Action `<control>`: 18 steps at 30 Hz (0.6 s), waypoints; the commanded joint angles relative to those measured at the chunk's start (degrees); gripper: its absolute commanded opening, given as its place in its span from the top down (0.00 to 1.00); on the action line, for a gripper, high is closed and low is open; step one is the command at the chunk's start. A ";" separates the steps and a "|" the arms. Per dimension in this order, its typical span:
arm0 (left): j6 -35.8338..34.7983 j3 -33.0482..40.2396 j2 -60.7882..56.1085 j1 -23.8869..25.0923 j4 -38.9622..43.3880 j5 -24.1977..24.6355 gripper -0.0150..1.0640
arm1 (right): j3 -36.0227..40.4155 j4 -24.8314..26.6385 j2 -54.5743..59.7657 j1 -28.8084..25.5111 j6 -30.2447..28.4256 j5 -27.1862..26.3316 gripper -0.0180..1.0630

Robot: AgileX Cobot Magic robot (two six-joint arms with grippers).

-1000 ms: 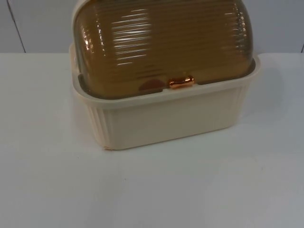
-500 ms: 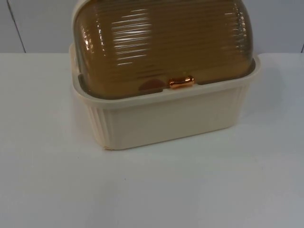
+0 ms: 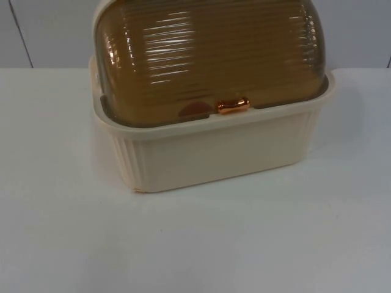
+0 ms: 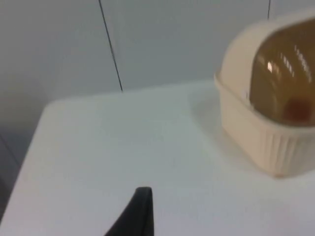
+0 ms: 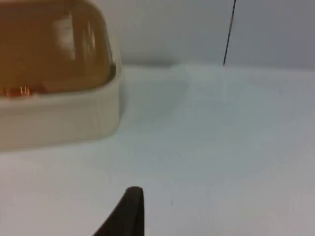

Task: Open the box lid with the left hand, place the block into the box with the right hand, then close the box lid with the left hand.

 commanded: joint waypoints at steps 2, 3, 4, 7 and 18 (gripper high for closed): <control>-0.56 2.43 -0.10 -0.25 -0.52 0.69 0.02 | 2.50 -0.09 0.00 0.25 0.31 2.18 0.02; -0.81 3.71 -0.10 -0.25 -0.52 0.59 0.02 | 3.49 -0.09 0.00 0.25 0.31 2.28 0.02; -0.81 3.71 -0.10 -0.25 -0.52 0.59 0.02 | 3.49 -0.09 0.00 0.25 0.31 2.28 0.02; -1.60 6.90 -0.10 -0.25 -0.43 0.69 0.02 | 6.36 -0.23 0.00 0.25 0.19 2.31 0.02; -3.03 9.68 -0.10 -0.25 0.83 -2.38 0.02 | 6.07 -0.62 0.00 0.25 0.19 2.31 0.02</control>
